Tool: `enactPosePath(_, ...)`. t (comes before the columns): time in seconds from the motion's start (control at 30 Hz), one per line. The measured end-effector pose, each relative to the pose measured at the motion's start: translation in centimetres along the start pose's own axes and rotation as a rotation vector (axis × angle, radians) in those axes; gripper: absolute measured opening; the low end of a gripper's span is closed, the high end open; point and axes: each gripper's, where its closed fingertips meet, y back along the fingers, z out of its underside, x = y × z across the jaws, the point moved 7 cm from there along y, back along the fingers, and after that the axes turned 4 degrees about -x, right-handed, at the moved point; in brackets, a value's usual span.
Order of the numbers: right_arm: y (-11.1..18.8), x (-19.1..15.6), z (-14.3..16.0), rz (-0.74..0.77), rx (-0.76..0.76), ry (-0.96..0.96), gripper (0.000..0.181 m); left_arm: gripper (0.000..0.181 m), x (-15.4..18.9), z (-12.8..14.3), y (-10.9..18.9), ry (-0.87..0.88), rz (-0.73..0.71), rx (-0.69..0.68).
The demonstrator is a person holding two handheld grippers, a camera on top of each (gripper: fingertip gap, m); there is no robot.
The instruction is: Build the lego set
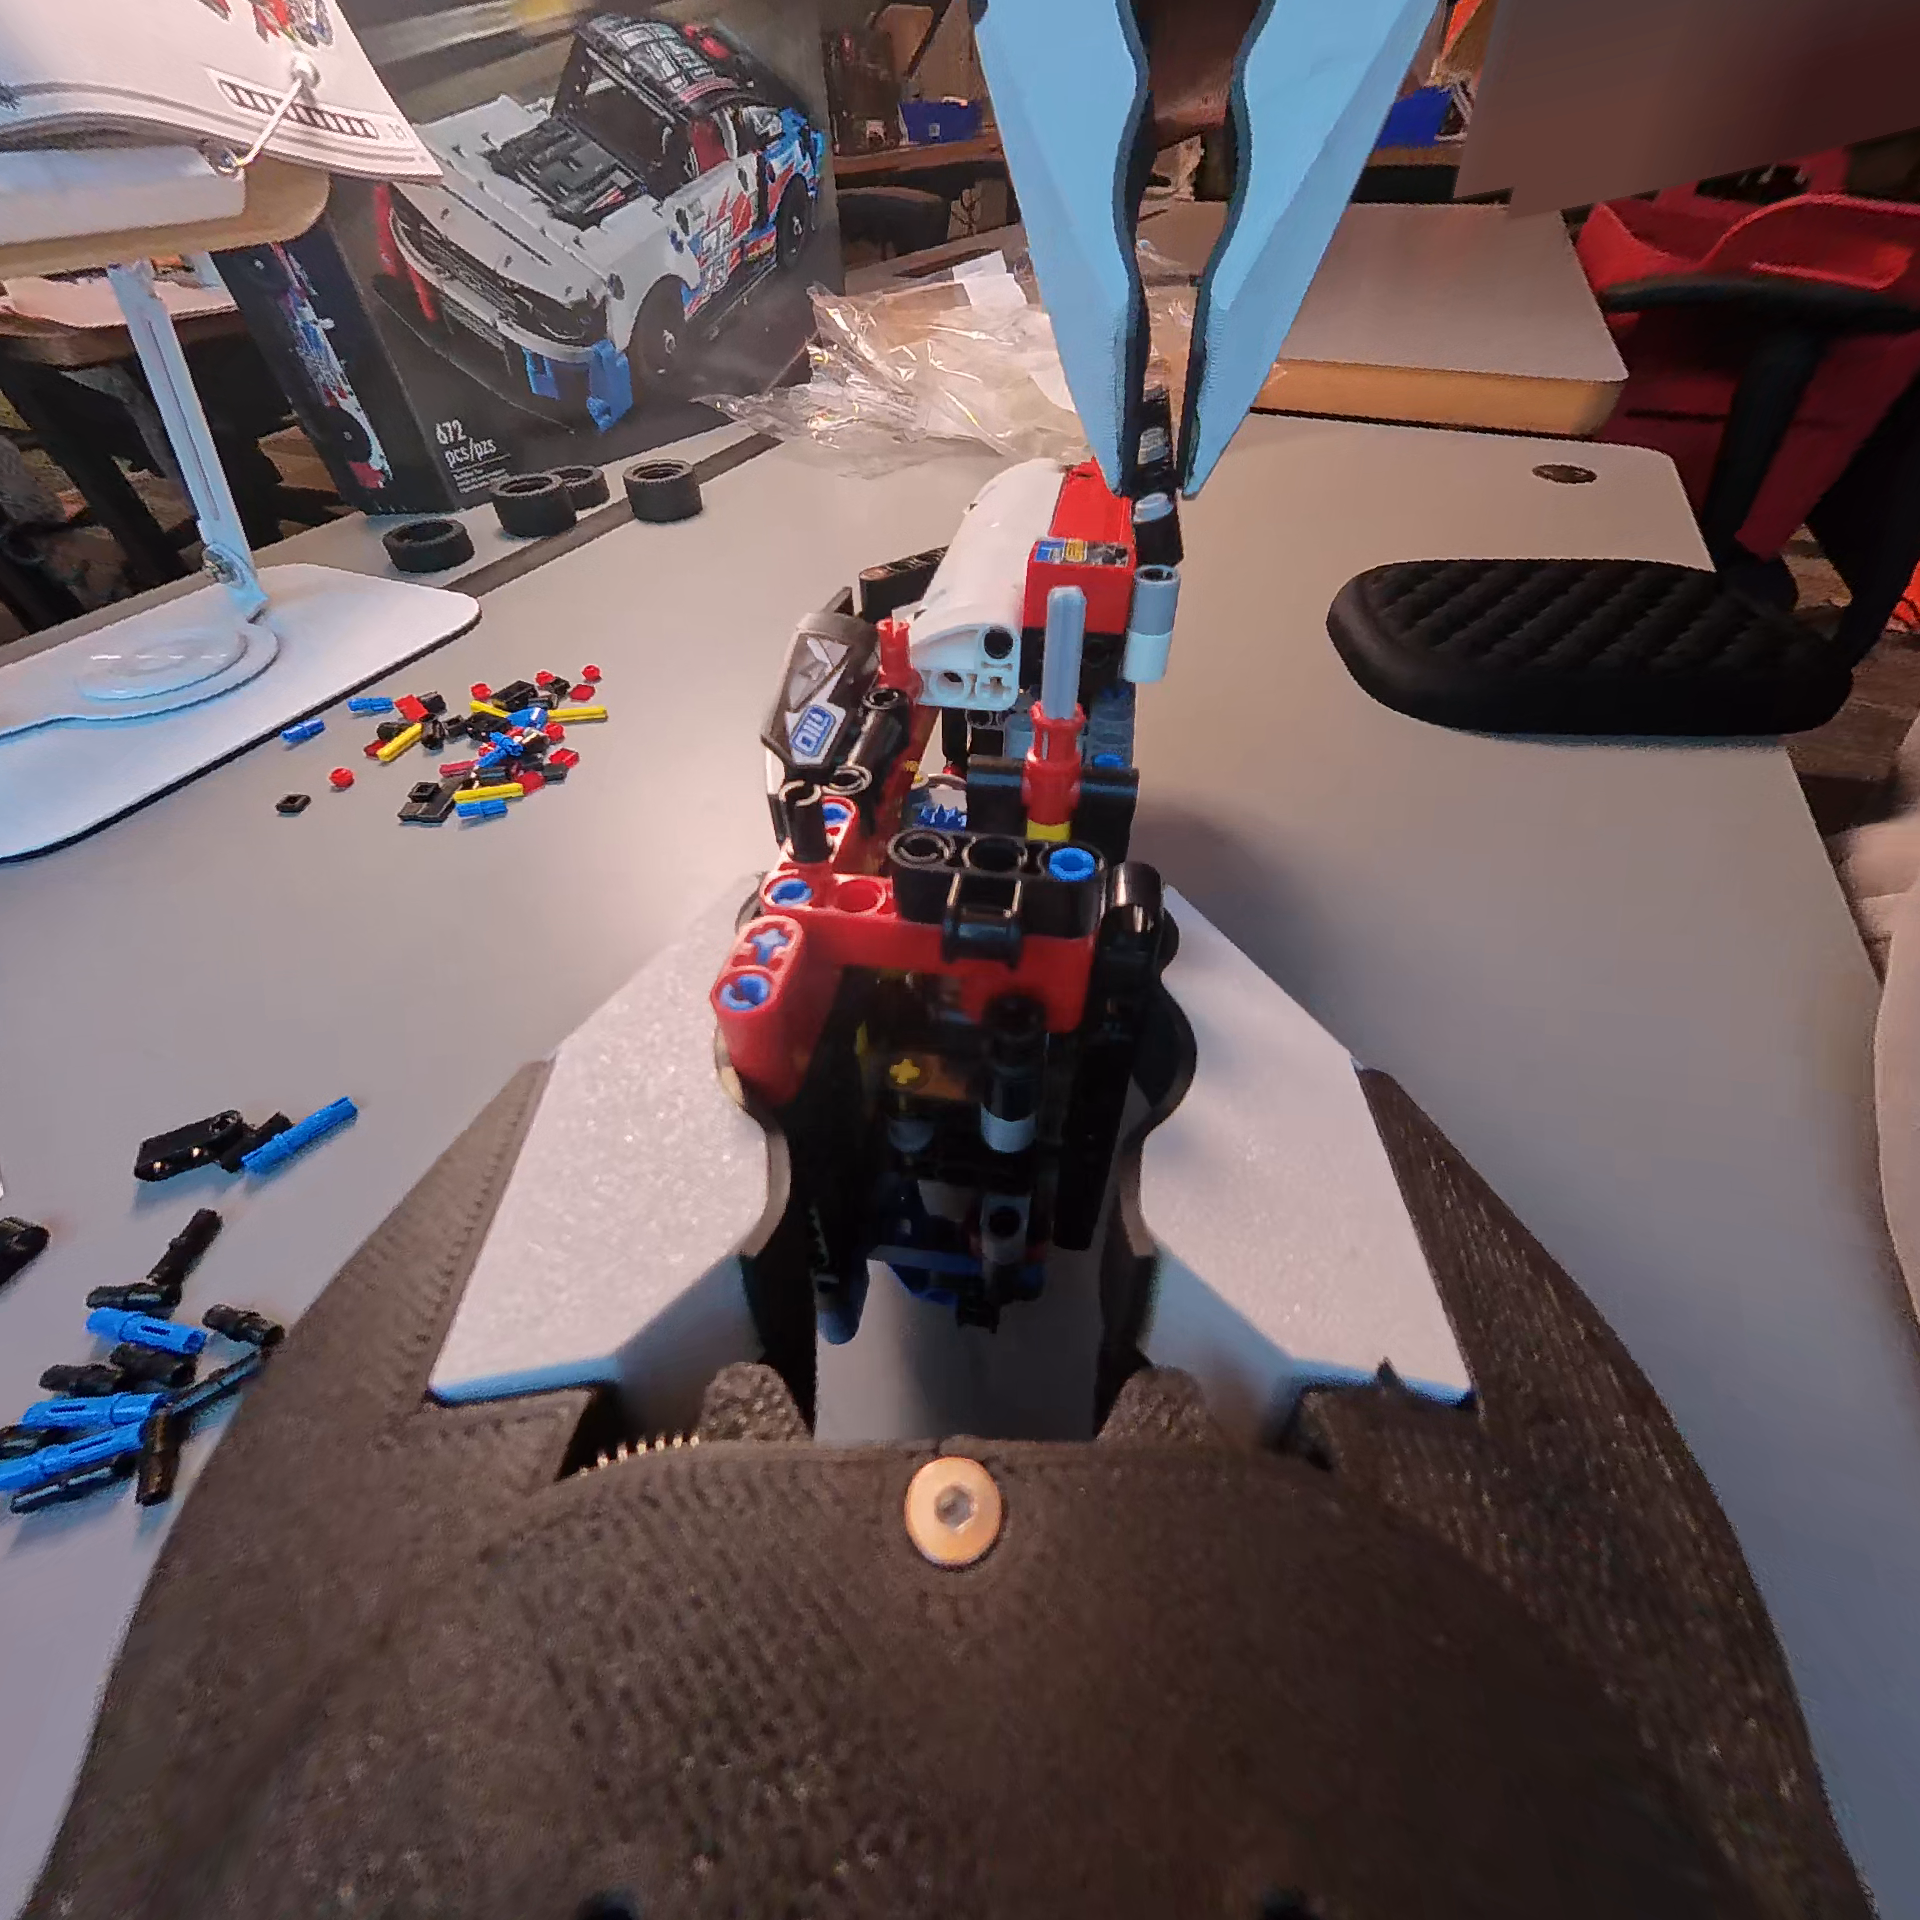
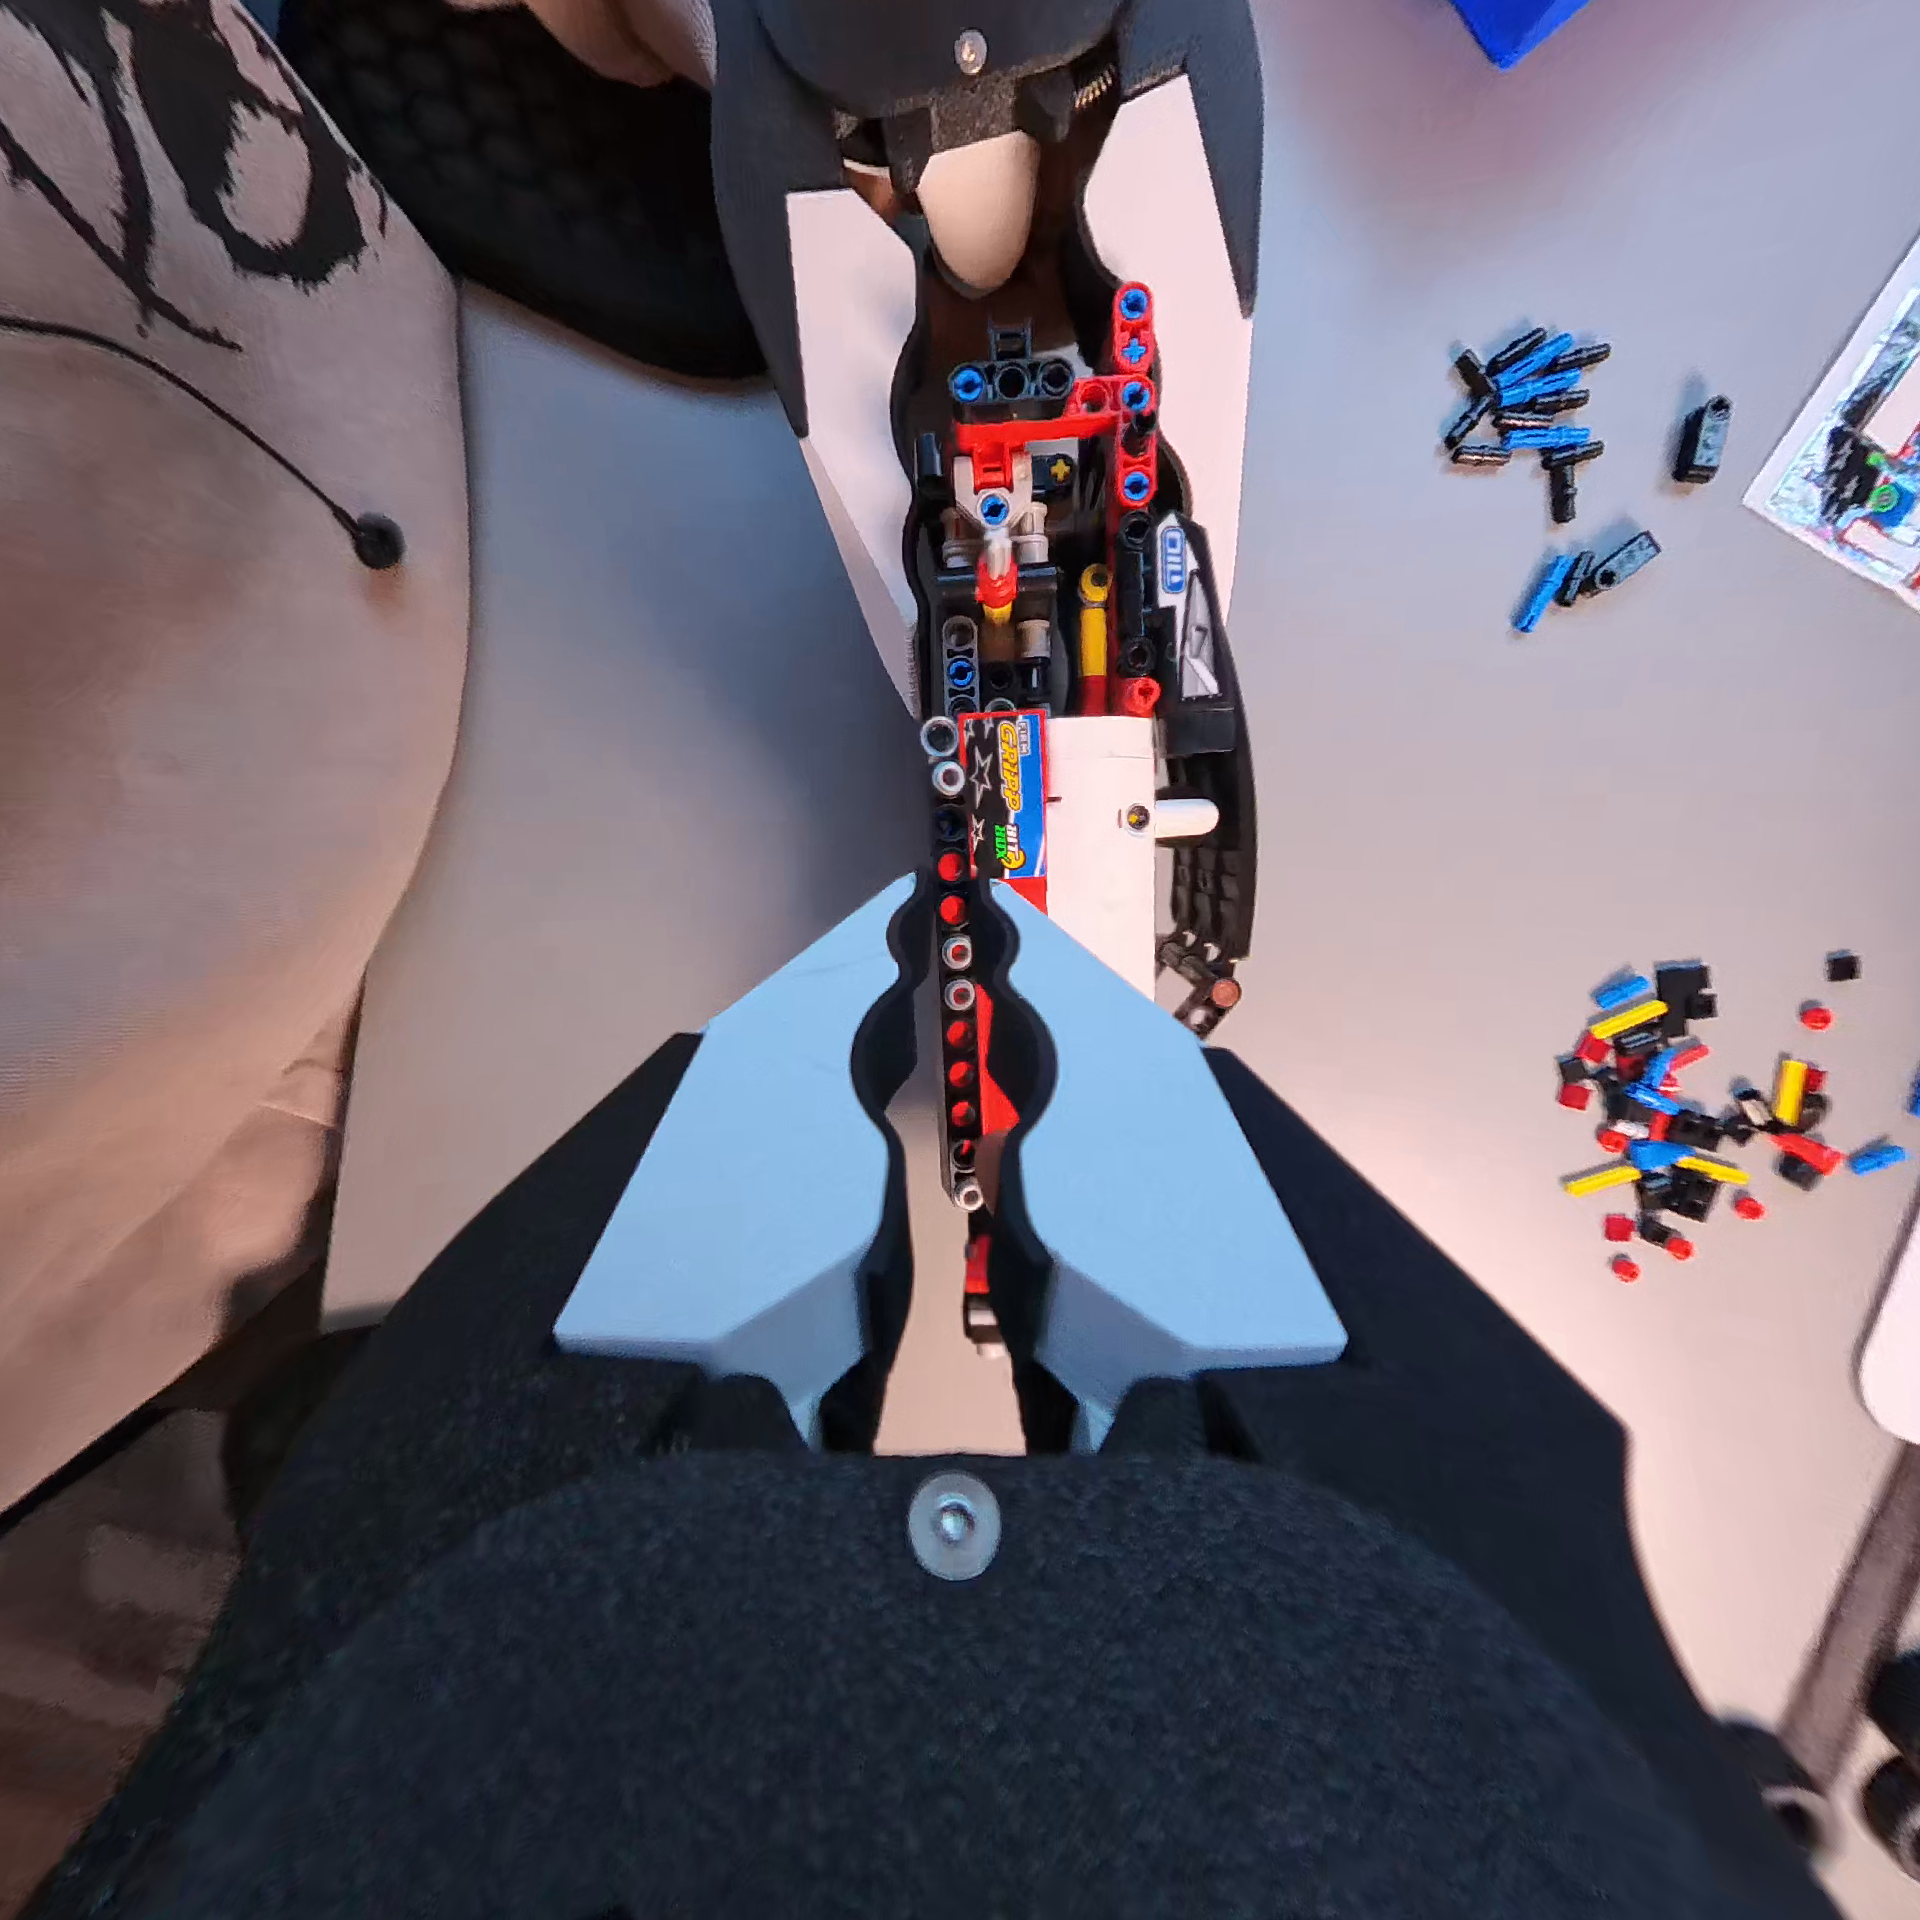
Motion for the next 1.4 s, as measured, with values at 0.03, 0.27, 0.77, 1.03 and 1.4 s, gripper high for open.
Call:
enactPosePath(0.03,0.0,-0.1,-0.1,0.019,-0.017,0.032,0.003,0.067,0.0,0.0,0.0,0.007,0.001,-0.003)
enactPosePath(0.27,0.0,-0.4,-0.3,0.076,-0.051,0.145,0.004,0.067,0.0,0.0,0.0,0.031,-0.012,-0.02)
enactPosePath(0.77,-0.2,-0.1,0.3,0.081,0.036,0.116,0.004,0.067,0.1,0.0,-0.1,0.053,-0.014,-0.026)
enactPosePath(1.03,-0.1,0.1,0.9,0.073,0.135,0.086,0.003,0.067,0.0,0.1,-0.1,0.059,-0.01,-0.023)
enactPosePath(1.4,-0.2,0.2,1.8,0.03,0.271,0.062,0.003,0.067,0.1,0.1,-0.3,0.049,0.001,-0.022)
